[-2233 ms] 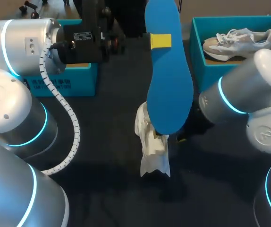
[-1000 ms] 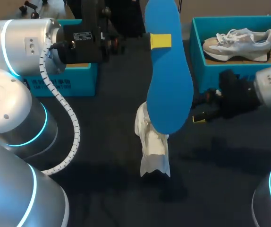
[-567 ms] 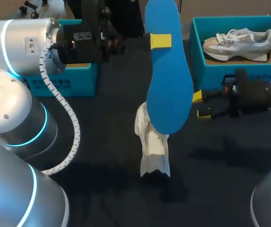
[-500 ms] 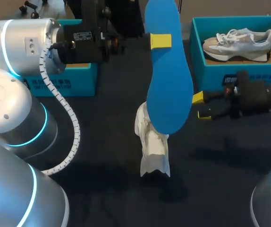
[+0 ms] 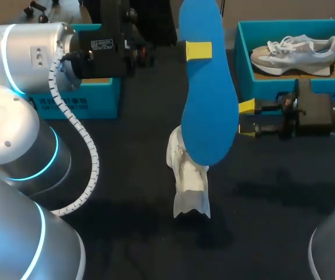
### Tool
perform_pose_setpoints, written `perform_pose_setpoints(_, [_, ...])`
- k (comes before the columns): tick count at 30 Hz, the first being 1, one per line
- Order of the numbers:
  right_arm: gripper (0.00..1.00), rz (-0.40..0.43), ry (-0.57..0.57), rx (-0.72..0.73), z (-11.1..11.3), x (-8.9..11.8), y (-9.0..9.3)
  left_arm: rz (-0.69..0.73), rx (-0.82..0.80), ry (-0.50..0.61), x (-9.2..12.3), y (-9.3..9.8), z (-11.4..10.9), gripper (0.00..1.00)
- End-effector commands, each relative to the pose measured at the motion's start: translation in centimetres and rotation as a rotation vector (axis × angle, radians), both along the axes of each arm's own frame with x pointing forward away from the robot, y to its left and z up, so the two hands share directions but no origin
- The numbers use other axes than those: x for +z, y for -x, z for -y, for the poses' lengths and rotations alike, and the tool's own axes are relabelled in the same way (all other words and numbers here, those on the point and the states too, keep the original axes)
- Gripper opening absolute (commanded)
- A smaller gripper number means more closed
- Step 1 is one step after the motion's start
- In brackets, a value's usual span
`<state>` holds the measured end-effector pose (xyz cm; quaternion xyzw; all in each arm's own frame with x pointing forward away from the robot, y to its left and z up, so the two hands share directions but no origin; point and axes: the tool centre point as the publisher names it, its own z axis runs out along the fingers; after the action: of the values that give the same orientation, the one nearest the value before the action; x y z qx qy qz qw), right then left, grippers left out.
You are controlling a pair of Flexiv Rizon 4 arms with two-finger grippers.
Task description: Take the shoe out of the shoebox, open the shoe tongue, remove and reinsert the insole, then place the shoe into the shoebox
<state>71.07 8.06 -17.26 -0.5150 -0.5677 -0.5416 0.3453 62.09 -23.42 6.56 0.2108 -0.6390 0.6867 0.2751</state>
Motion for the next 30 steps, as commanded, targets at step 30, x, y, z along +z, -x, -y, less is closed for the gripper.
perform_pose_setpoints(30, [1.0,-0.111,-0.058,0.028,-1.5,6.0,-0.4,0.042,0.002,-0.002,-0.3,-0.1,-0.2,0.0])
